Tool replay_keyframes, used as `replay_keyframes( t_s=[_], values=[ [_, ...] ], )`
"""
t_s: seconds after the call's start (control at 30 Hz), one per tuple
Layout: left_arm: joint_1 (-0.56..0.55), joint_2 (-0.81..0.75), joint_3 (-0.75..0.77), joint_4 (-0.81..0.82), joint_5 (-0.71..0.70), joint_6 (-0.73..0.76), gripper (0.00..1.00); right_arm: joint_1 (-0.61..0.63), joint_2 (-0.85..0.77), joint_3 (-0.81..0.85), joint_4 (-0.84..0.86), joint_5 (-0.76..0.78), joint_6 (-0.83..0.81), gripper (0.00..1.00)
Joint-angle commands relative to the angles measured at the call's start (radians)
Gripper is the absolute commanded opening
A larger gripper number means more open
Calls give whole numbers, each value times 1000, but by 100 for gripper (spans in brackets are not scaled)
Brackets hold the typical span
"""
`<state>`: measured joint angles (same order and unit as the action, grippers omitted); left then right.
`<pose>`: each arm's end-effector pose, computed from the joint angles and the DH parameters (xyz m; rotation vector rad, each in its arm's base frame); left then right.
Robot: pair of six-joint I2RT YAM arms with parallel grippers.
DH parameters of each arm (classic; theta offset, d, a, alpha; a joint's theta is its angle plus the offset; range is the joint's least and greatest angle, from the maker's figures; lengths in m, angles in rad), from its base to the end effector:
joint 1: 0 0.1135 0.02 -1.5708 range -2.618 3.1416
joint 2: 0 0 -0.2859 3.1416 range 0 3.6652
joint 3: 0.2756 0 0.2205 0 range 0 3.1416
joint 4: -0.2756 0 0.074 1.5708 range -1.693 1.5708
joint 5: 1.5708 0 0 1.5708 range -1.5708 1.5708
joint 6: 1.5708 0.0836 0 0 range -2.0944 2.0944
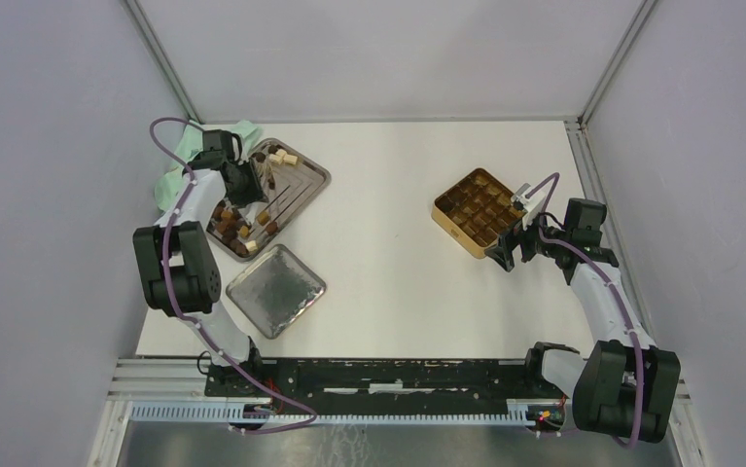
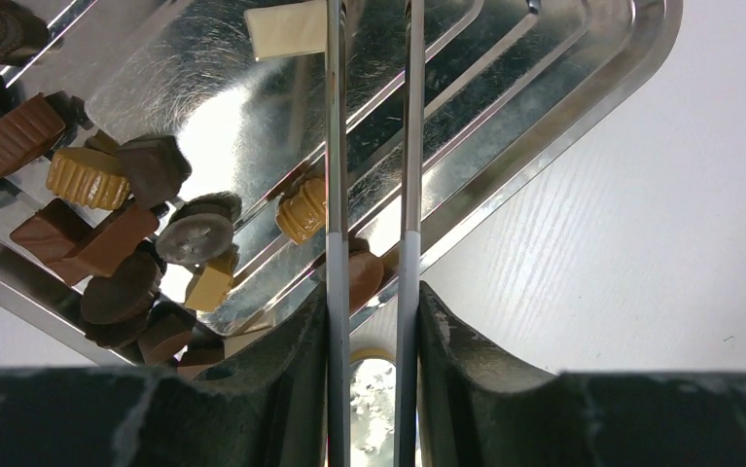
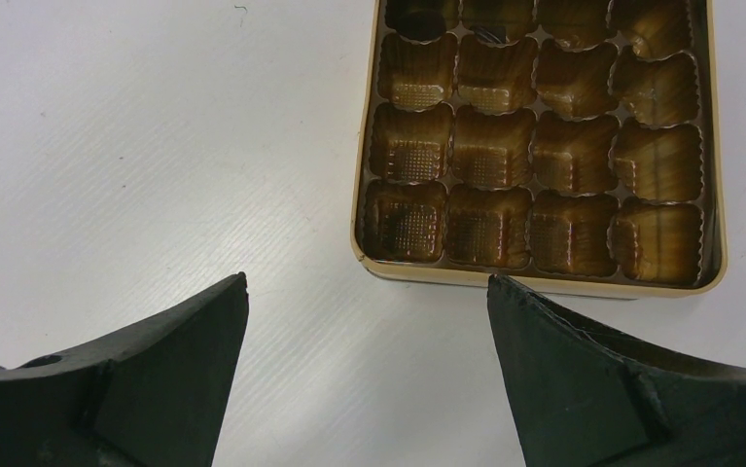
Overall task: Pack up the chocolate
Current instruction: Pick up the fake chocolate from the plate.
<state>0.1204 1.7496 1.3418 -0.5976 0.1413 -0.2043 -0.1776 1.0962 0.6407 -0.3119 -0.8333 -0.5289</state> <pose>0.3721 0.0332 0.2334 -0.3639 2.5494 -0.2134 0.2078 0.0256 0.2379 -0.7441 1.9680 0.5547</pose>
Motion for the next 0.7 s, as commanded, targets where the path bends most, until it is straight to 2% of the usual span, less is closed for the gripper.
replay_keyframes(
  t_s=[0.0,0.3,0.53,0.57,0.67],
  values=[
    [-14,-2,31,15,-12,20,38,4,-5,7,4,0,-16,98],
    [-51,40,57,-2,-67,36,41,5,-6,7,1,-4,-19,98],
    [-57,47,67,-1,-89,38,39,7,-3,7,0,-9,-19,98],
    [-60,48,69,-1,-90,39,37,6,-3,7,0,-9,-20,98],
    [-62,48,72,-2,-90,40,24,6,-2,7,0,-8,-21,98]
  ],
)
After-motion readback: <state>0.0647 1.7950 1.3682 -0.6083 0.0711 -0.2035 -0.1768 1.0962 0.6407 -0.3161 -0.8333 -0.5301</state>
